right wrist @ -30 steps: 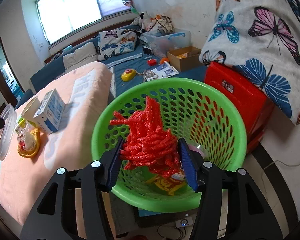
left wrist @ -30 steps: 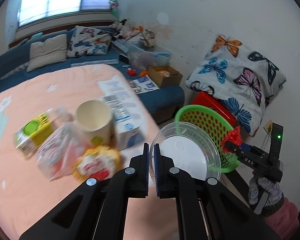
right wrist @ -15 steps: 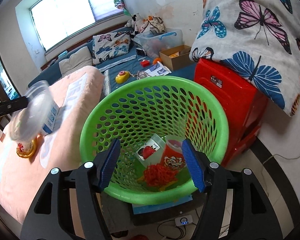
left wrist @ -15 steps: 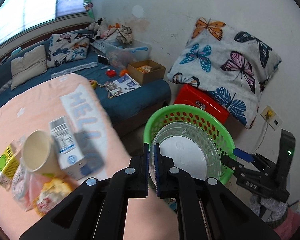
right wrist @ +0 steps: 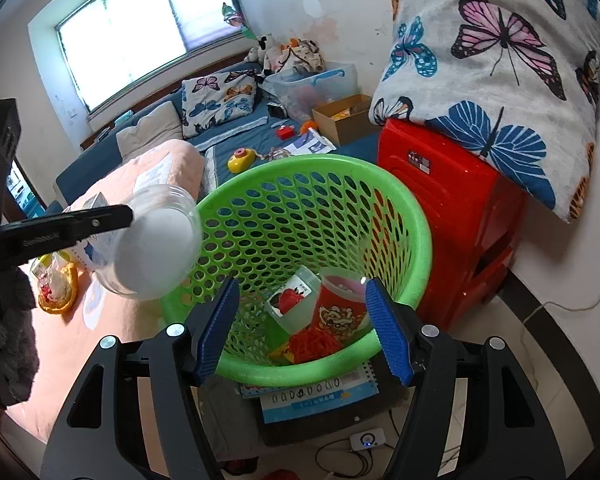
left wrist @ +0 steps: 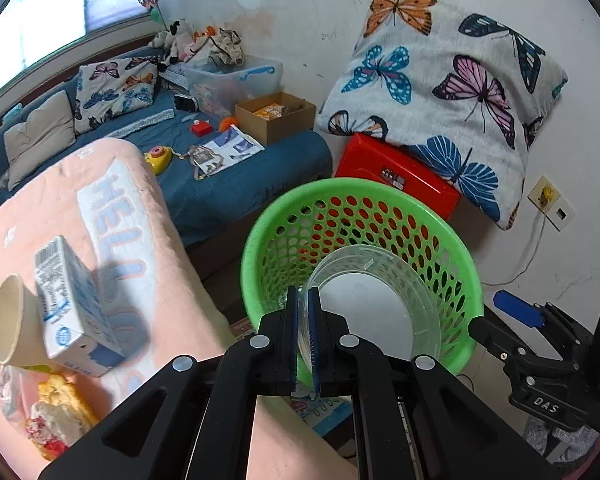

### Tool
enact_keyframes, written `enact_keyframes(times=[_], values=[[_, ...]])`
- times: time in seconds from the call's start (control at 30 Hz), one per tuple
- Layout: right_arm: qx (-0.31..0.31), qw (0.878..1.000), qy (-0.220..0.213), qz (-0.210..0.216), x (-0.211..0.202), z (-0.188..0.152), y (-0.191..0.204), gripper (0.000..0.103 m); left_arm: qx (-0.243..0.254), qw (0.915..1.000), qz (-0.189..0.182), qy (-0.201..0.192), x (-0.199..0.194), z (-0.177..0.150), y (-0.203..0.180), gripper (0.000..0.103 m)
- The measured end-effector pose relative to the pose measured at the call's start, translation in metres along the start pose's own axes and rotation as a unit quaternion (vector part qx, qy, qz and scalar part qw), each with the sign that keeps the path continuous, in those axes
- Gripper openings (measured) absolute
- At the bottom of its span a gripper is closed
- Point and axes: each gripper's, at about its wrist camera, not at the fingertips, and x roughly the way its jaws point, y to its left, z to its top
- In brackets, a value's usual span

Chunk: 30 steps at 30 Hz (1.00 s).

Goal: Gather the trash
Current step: 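Open the right gripper to drop the shredded paper while the left drops the clear lid into the basket, then move the right gripper to the white-and-red wrapper on the orange bread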

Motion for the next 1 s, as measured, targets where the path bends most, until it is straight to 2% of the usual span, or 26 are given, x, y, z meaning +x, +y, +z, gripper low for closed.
enact_keyframes(times=[0.17, 0.27, 0.33, 0.37, 0.63, 0.9, 1.0], values=[[0.003, 1.000, -0.001, -0.002, -0.003, -0.002, -0.002, 0.066, -0.003, 0.9997, -0.021, 0.007, 0.010, 0.000, -0.008, 0.008], [0.004, 1.000, -0.001, -0.003, -0.005, -0.002, -0.003, 0.066, -0.001, 0.9995, -0.031, 0.004, 0.011, -0.005, -0.011, 0.019], [0.005, 1.000, -0.002, -0.002, -0.006, -0.003, -0.003, 0.066, 0.000, 0.9995, -0.033, -0.001, 0.009, -0.006, -0.013, 0.035], [0.005, 1.000, -0.002, -0.002, -0.007, -0.003, -0.003, 0.066, 0.000, 0.9994, -0.034, -0.004, 0.007, -0.008, -0.012, 0.037], [-0.008, 1.000, -0.004, 0.015, -0.010, -0.002, 0.012, 0.066, -0.016, 0.9992, -0.029, -0.025, -0.026, -0.026, 0.009, 0.040], [-0.036, 0.998, 0.001, 0.051, -0.006, 0.000, 0.051, 0.066, -0.065, 0.9965, 0.005, -0.052, -0.075, -0.063, 0.068, 0.040], [-0.047, 0.996, 0.005, 0.070, -0.004, 0.001, 0.070, 0.066, -0.081, 0.9943, 0.025, -0.065, -0.093, -0.077, 0.089, 0.047]])
